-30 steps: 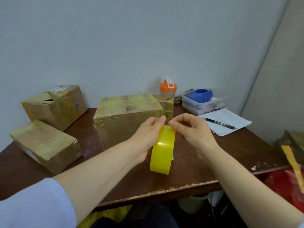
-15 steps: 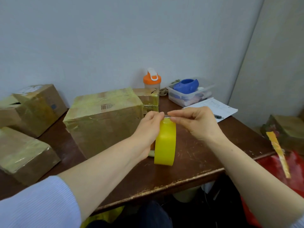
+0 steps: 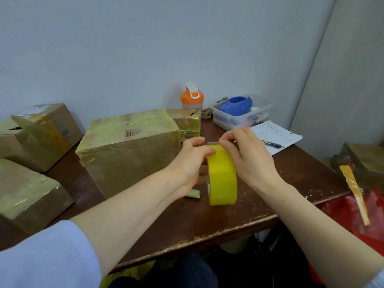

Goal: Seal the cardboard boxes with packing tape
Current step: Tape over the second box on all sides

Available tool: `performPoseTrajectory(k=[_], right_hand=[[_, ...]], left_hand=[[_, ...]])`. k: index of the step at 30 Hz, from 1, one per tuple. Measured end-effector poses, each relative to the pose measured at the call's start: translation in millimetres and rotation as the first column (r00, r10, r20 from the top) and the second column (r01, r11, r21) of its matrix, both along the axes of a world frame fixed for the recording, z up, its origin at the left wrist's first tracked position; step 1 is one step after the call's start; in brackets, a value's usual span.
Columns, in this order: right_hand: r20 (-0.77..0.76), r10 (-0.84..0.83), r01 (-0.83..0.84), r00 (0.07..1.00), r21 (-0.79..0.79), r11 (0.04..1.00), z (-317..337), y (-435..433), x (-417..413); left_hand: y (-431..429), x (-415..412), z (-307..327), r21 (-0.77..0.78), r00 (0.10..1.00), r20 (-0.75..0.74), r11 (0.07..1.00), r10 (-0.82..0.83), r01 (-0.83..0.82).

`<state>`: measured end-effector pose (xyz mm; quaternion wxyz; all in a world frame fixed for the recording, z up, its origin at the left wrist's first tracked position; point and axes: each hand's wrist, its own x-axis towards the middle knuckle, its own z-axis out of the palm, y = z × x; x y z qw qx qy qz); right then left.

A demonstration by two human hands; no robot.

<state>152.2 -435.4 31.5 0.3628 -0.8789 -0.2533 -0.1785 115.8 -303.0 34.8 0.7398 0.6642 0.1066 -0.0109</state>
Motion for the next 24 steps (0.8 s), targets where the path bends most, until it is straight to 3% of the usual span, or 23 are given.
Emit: performPoseTrajectory(k=[6,11,14,17,19,21,24], right_hand=[[-0.048,0.023,-0.022,0.999,0.016,1.0,-1,-5,4],[-0.073,0.036,-0.036,0.997,0.0,0.999,-2,-7,8],[-0.165,-0.003,0.021,0.986,0.109,0.994,-1,-9,13],[-0.484,0.016,0.118,0.875,0.246,0.962,3,-17,16],[-0.67,0.056,0.073,0.74,0.162,0.984,3,-22,10],[-0.718,0.139,-0.032,0.682,0.161,0.986,-4,-25,6],[-0.64,0.26,-0.113,0.723,0.262,0.959,-8,-27,2]], left_hand=[[0,0,0,-0.016,0.993,0.023,0.993,-0.114,0.114],[-3,4,-6,0.029,0.996,0.043,0.997,-0.073,0.072],[-9,8,-9,0.045,0.998,0.052,0.998,-0.041,0.038],[-14,14,-9,0.029,0.999,0.032,0.999,0.019,-0.02],[-15,18,-9,0.022,0.998,0.022,0.998,0.054,-0.054],[-17,21,-11,0.065,0.998,0.011,0.996,0.064,-0.065],[-17,25,-13,0.113,0.996,-0.057,0.992,0.067,-0.061]])
